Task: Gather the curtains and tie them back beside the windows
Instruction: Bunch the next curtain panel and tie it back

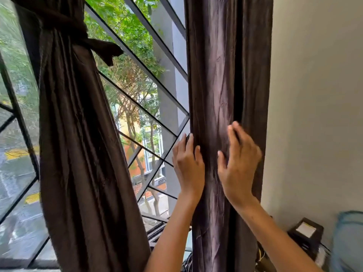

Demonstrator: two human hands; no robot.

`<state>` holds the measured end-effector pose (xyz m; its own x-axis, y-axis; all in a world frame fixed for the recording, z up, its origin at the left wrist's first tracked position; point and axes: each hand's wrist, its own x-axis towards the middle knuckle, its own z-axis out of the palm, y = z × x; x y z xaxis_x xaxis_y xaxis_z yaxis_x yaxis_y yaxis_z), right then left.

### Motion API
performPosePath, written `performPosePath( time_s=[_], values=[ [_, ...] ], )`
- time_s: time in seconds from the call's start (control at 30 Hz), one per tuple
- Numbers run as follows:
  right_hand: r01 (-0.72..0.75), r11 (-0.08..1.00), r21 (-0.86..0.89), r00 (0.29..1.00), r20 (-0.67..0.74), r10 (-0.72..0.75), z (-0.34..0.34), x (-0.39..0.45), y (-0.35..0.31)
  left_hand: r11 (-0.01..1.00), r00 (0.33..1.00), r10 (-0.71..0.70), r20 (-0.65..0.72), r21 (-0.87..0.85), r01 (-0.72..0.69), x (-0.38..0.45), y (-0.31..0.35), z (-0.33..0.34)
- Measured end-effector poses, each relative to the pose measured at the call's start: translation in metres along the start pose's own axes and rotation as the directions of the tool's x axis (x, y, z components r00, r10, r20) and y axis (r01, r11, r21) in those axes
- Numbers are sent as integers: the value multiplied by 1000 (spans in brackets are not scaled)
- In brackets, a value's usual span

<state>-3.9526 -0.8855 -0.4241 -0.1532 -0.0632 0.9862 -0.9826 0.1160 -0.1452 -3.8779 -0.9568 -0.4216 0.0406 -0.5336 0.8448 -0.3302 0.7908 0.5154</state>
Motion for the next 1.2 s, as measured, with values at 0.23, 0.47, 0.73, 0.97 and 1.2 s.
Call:
performPosePath(
  time_s=[0.23, 0.47, 0.73, 0.97, 1.2],
  values=[
    [113, 994, -4, 994, 5, -113, 1, -18, -20, 984, 989, -113, -94, -146, 99, 16, -3, -8],
    [-38, 980, -197, 955, 283, 94, 6, -4, -28, 997, 976, -70, -207, -54, 60, 13, -5, -26],
    [-262, 964, -38, 948, 176, 265, 20, 6, -44, 993, 988, -48, -144, -115, 32, 14, 0, -44],
    [-320, 944, 84, 936, 180, 302, 26, 7, -37, 990, 994, -95, -51, -110, 89, 17, 8, -48],
    [-347, 858, 378, 917, 330, 225, 27, 8, -31, 999, 998, 35, -44, 17, -34, 8, 19, -47]
  ],
)
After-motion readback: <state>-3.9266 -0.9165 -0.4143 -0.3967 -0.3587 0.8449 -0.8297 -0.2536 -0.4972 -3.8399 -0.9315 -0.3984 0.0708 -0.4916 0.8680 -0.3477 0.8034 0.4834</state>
